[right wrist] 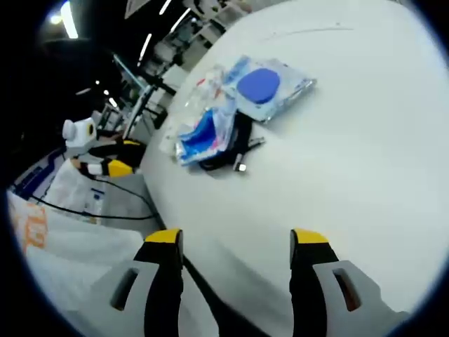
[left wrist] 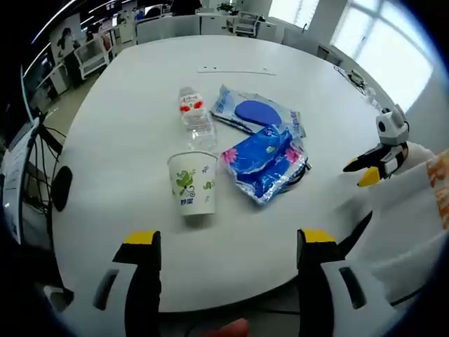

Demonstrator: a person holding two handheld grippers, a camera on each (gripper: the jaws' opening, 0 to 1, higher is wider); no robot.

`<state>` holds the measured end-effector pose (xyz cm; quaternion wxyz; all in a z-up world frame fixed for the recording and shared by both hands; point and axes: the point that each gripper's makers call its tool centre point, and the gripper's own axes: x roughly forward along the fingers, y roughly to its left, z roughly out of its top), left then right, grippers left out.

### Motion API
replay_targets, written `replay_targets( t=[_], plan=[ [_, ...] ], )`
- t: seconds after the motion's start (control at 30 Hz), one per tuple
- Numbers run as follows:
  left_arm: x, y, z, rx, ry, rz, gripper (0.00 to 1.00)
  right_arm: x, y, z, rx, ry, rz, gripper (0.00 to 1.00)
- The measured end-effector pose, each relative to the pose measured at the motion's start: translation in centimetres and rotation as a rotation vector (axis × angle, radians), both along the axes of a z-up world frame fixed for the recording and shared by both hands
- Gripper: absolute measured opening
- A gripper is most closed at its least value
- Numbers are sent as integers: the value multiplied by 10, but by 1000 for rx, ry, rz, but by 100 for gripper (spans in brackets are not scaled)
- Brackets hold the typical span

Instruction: Arrange the tabletop items into an orderly group along one side of the table until the central work area is clear of visible clutter.

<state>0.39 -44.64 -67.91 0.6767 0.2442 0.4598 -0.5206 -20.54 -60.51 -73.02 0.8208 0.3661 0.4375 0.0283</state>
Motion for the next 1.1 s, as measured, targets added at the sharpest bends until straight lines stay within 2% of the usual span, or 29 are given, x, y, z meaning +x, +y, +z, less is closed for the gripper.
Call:
replay_targets(
  t=[0.7, 1.1],
  plan=[
    [-2, -3, -2, 9, 13, -9, 80, -2, 7, -2, 8, 12, 32, 59],
    [-3, 1, -5, 20, 25, 1, 79, -3, 2, -3, 15, 10, 13, 58]
  ],
)
